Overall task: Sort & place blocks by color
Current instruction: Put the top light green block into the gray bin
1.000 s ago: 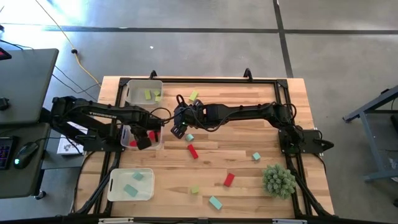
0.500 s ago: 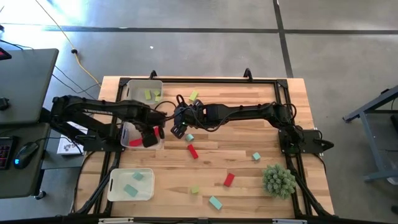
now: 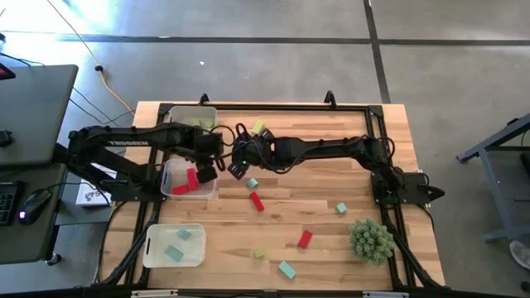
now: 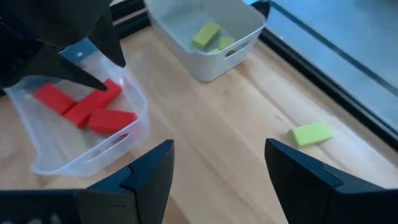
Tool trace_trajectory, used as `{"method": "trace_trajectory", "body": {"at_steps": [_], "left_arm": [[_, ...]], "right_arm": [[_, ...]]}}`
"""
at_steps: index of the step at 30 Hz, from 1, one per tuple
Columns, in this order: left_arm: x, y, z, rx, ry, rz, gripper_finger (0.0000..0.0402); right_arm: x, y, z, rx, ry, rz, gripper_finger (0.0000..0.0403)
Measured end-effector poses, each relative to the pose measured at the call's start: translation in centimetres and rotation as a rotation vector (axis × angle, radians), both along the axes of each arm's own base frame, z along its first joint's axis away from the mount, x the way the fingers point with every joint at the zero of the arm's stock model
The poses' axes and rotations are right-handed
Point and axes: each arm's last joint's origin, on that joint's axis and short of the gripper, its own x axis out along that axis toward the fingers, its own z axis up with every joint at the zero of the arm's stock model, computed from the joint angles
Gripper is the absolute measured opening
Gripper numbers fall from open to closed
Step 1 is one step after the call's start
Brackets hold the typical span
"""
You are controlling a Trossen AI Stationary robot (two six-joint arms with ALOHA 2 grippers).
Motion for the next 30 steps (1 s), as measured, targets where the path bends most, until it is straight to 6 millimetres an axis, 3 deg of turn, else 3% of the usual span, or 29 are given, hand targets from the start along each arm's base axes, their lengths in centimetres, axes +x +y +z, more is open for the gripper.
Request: {"method": "trace_trajectory", "body": {"at_steps": [8, 18, 30], "left_arm": [[0.7, 2.4, 0.4, 0.055, -0.122, 0.032, 0.0106], [1.3, 5.4, 1.3, 0.149, -0.294, 0.094, 0.0106], [1.2, 8.9, 2.7, 0.288, -0.46, 0.136, 0.0106]], "right_arm": [[-0.8, -3.7, -0.5, -0.023, 0.103, -0.06, 0.0239], [-1.8, -9.7, -0.8, -0.073, 0.24, 0.01, 0.0239], [-3.8, -16.5, -0.8, -0.05, 0.291, 0.023, 0.0239]]}}
